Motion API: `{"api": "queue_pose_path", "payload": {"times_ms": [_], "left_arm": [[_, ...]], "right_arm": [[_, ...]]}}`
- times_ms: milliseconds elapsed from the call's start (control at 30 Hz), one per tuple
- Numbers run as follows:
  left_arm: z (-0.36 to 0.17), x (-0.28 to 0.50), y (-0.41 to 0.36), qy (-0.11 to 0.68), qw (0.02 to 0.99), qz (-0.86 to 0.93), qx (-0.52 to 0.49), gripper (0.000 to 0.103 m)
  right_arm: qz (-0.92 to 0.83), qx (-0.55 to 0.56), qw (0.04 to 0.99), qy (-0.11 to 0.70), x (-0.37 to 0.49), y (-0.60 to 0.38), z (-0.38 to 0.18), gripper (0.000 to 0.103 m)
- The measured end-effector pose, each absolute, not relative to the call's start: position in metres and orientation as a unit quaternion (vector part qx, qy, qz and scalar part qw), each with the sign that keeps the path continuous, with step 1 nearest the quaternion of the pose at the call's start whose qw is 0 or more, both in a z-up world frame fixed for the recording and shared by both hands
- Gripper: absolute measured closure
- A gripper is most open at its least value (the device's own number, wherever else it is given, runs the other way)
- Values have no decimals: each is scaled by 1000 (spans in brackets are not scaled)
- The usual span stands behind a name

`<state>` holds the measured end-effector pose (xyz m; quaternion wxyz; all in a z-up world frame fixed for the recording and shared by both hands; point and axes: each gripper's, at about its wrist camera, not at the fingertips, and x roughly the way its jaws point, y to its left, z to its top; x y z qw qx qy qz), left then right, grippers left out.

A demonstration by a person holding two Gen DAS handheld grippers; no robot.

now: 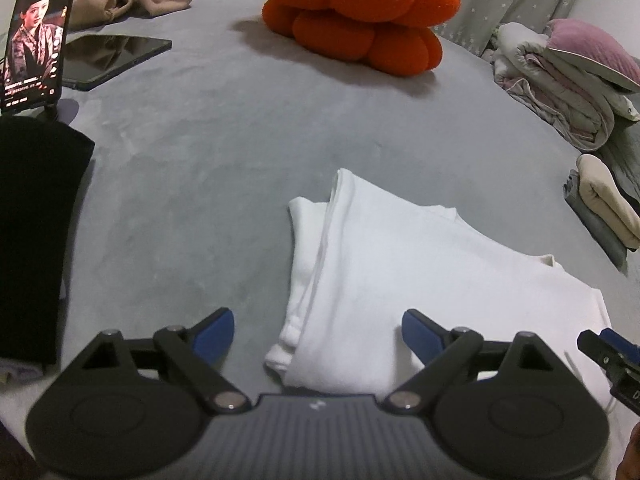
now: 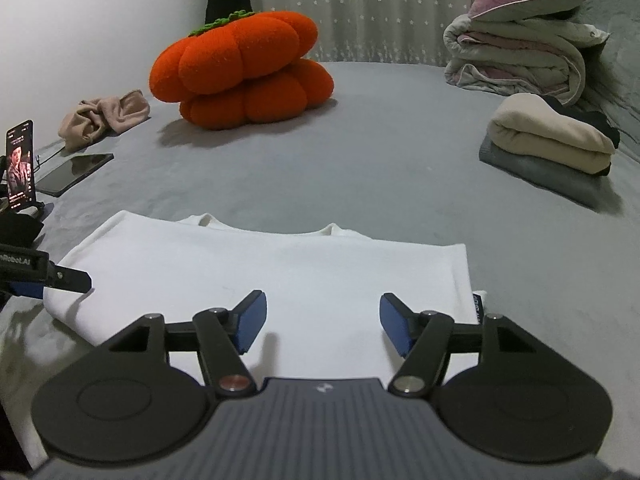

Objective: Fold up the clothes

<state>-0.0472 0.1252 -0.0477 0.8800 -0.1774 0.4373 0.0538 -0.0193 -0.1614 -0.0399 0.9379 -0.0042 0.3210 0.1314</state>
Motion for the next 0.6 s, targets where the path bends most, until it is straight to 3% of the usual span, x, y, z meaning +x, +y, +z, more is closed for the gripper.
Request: {"api": "queue_pose_path", "payload": {"times_ms": [367,600], "left_arm": [[-47,-42,142,455,868,42,-195,8],[-48,-37,163,479,836,6,-267,11]], "right_arm": [[130,-8,936,326,-17,-161,-40,31],[121,-2,933,338,-13,-162,-42,31]]}}
